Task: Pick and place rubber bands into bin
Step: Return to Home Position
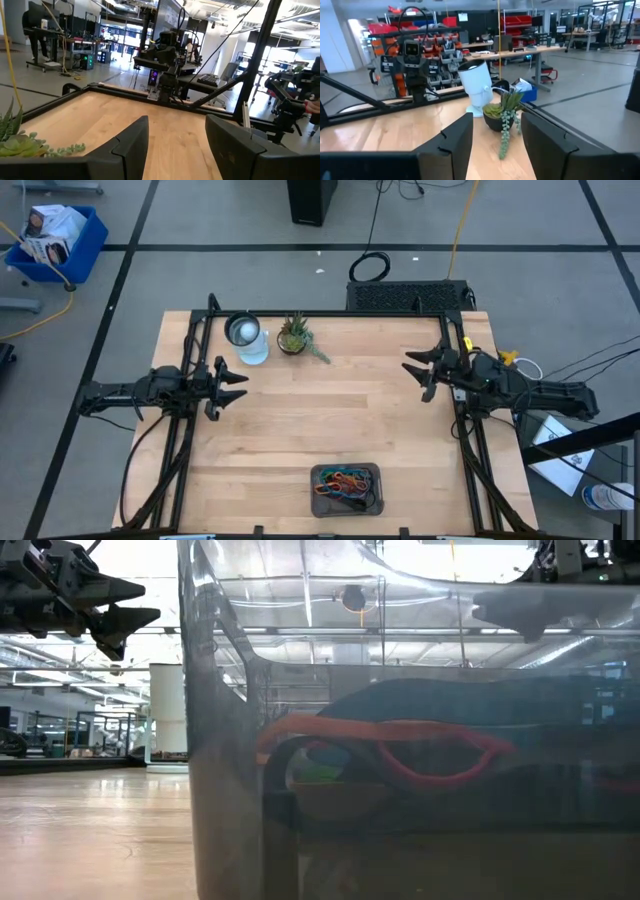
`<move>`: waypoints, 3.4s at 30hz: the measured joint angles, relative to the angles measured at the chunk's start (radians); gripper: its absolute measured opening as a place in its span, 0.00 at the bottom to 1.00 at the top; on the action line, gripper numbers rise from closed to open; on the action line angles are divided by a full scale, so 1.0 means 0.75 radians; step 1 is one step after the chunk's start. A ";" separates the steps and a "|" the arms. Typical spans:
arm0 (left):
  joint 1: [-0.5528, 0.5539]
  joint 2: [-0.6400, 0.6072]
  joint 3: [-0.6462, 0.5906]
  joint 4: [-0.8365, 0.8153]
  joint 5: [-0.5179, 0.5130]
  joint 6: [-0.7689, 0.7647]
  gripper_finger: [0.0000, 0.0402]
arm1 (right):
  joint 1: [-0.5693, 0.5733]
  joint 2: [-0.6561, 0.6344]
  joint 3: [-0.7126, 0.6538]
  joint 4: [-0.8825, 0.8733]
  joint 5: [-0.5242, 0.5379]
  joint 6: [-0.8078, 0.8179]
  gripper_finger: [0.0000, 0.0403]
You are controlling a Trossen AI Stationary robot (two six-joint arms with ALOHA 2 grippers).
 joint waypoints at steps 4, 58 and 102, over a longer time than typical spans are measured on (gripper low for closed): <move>0.000 0.000 0.000 0.000 0.001 -0.001 0.50 | 0.000 -0.077 -0.019 -0.042 0.001 -0.002 0.40; 0.000 0.000 0.000 -0.009 0.000 0.022 0.50 | 0.001 -0.235 -0.311 0.091 0.004 0.070 0.40; 0.000 0.000 0.000 -0.009 -0.001 0.022 0.50 | 0.001 -0.235 -0.315 0.091 0.004 0.070 0.40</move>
